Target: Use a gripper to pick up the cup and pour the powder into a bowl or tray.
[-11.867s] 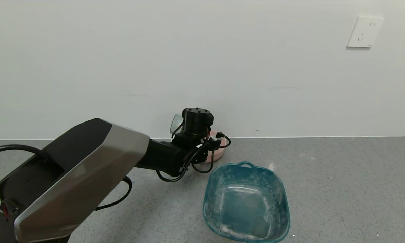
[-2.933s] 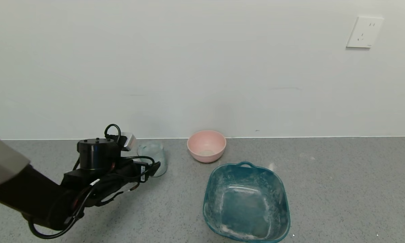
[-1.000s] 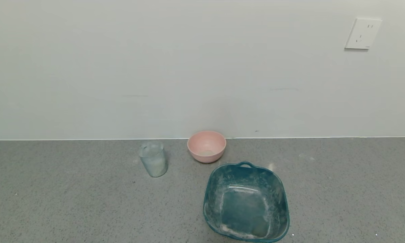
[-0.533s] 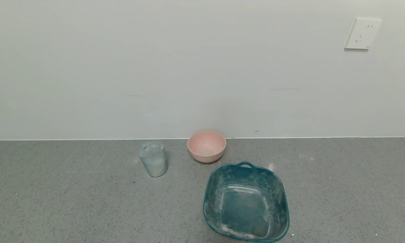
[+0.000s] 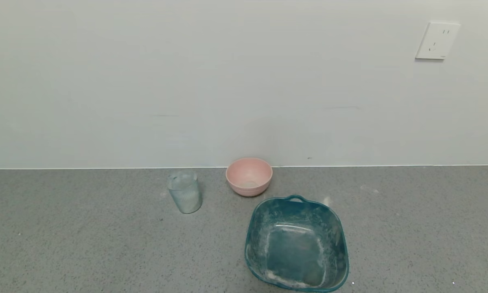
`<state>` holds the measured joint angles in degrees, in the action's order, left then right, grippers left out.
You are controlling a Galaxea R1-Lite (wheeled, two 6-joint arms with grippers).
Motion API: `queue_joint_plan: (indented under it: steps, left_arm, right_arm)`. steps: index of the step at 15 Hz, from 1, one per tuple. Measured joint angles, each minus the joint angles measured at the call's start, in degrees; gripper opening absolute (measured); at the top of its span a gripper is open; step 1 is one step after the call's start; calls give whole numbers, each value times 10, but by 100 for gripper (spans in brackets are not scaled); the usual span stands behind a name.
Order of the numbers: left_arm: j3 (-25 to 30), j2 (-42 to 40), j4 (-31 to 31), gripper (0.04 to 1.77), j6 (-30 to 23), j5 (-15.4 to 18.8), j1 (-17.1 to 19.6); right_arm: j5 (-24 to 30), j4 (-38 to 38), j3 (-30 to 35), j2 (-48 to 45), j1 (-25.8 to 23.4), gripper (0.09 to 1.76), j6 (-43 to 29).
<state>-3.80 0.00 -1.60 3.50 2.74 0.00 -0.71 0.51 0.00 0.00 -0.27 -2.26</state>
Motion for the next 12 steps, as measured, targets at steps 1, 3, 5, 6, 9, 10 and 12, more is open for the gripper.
queue_joint_plan:
  steps: [1, 3, 5, 6, 9, 10, 12]
  left_arm:
    - [12, 0, -9, 172, 1, 0, 0]
    - [31, 0, -24, 172, 1, -2, 0]
    - [36, 0, -19, 172, -3, -5, 0]
    - [37, 0, -12, 172, -6, -7, 0]
    - [38, 0, 24, 172, -7, -12, 0]
    - [38, 0, 25, 172, -8, -13, 0]
    - [38, 0, 25, 172, -10, -14, 0]
  right_arm:
    - [0, 0, 0, 0, 0, 171, 0]
    - [0, 0, 0, 0, 0, 171, 0]
    - [0, 0, 0, 0, 0, 171, 0]
    - [0, 0, 0, 0, 0, 171, 0]
    - [0, 0, 0, 0, 0, 171, 0]
    - [0, 0, 0, 0, 0, 171, 0]
    - [0, 0, 0, 0, 0, 171, 0]
